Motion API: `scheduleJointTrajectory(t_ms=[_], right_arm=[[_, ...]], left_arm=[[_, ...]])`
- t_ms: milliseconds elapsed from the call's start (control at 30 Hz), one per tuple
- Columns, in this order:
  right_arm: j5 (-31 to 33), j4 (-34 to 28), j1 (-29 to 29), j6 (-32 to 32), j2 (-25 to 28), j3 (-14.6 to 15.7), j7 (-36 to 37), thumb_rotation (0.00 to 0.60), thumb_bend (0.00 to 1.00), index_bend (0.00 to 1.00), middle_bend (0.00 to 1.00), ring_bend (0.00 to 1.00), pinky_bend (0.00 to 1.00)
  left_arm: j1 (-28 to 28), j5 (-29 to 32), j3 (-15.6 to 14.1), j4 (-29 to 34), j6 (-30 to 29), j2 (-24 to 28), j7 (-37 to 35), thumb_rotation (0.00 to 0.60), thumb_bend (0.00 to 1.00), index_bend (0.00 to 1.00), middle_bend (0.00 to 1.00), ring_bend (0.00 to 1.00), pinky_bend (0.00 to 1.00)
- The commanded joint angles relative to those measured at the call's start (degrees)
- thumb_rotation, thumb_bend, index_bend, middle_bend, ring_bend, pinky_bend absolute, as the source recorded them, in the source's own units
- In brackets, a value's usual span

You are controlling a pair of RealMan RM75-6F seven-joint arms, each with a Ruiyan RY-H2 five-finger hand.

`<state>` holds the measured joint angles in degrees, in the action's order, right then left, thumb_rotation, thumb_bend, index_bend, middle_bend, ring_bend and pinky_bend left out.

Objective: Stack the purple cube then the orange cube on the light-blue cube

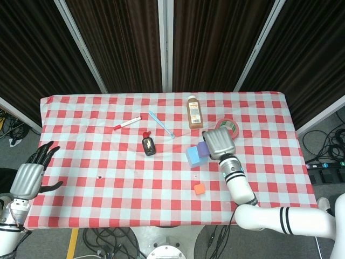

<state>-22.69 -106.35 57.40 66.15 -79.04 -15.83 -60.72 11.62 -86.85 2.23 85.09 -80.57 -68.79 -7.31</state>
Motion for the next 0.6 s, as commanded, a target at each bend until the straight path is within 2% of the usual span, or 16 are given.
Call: scheduleJointTrajectory(t_ms=[33,600], right_arm=[[0.76,1.17,1.26,-0.36,-0.65,0.76,-0.53,0.6,0.13,0.58,1.0,1.0,0.99],[3.68,4.32,4.59,-0.07,-3.65,3.49,0.7,0.6,0.13,0.58,1.0,1.0,0.99]], left_arm=[[-0.14,-0.1,-0.09,-0.49,-0.14,-0.05,-0.55,0.6,0.16,0.15,0.12,0.06,0.21],[-0.83,-0.85,-0.66,-2.97,-0.86,-0.04,-3.67,0.6,0.16,0.15,0.12,0.07,0.21]])
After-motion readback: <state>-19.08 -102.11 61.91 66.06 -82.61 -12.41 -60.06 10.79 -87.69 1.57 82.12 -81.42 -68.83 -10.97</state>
